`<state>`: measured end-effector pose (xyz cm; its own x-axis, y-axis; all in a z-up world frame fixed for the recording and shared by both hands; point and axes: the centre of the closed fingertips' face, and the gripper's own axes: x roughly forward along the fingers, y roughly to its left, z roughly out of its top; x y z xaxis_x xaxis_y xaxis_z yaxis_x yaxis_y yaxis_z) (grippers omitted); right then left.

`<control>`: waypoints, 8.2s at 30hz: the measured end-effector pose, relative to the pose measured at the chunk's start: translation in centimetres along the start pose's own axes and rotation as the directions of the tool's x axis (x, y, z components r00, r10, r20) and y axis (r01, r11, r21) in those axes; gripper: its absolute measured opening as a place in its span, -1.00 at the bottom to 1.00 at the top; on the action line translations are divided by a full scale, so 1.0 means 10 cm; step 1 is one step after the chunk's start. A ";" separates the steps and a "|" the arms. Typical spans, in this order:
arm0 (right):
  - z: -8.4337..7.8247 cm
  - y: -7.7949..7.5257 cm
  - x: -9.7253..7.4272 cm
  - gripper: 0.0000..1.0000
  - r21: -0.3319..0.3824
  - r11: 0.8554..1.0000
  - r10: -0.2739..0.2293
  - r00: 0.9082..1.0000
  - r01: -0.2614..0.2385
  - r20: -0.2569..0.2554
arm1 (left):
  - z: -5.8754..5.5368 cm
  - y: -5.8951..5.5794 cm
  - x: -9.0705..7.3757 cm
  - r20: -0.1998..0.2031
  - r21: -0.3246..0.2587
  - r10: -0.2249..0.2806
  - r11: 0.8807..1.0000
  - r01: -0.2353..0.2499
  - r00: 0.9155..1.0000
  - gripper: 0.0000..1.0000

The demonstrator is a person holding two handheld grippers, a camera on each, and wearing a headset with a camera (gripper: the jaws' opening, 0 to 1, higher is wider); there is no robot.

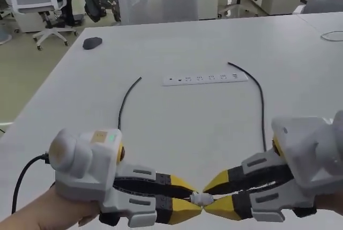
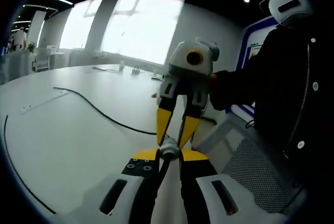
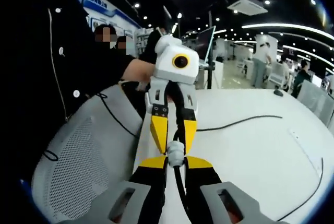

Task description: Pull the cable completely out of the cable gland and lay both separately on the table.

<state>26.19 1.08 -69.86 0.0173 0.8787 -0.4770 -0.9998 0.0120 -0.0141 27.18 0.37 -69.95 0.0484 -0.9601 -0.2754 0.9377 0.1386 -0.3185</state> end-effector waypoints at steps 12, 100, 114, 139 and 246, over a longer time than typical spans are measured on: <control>-0.04 -0.01 0.04 -0.85 -0.194 0.980 -0.055 0.998 0.047 -0.035 | -0.03 0.04 0.00 0.008 -0.110 0.004 0.994 -0.003 1.000 -0.70; -1.60 -0.63 -1.38 -0.76 0.291 0.740 -0.476 0.778 0.606 -0.410 | -0.29 0.19 -0.14 -0.069 0.058 0.126 0.991 -0.122 0.990 -0.70; -0.14 -0.17 -0.36 -0.56 0.186 0.961 -0.201 0.979 0.206 -0.042 | -0.21 0.17 -0.12 -0.053 0.081 0.128 0.989 -0.123 0.990 -0.70; -0.25 -0.16 0.14 -1.00 0.046 0.989 -0.135 0.979 0.143 -0.154 | -0.16 0.15 -0.11 -0.038 0.099 0.133 0.987 -0.129 0.990 -0.70; -0.34 -0.15 0.13 -1.00 0.005 0.990 -0.139 0.974 0.142 -0.177 | -0.17 0.14 -0.17 -0.059 0.163 0.174 0.973 -0.163 0.983 -0.70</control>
<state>27.73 0.58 -73.44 0.1569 0.7701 -0.6183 -0.9873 0.1388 -0.0776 27.82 2.64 -71.51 0.1906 -0.9051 -0.3800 0.9607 0.2517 -0.1176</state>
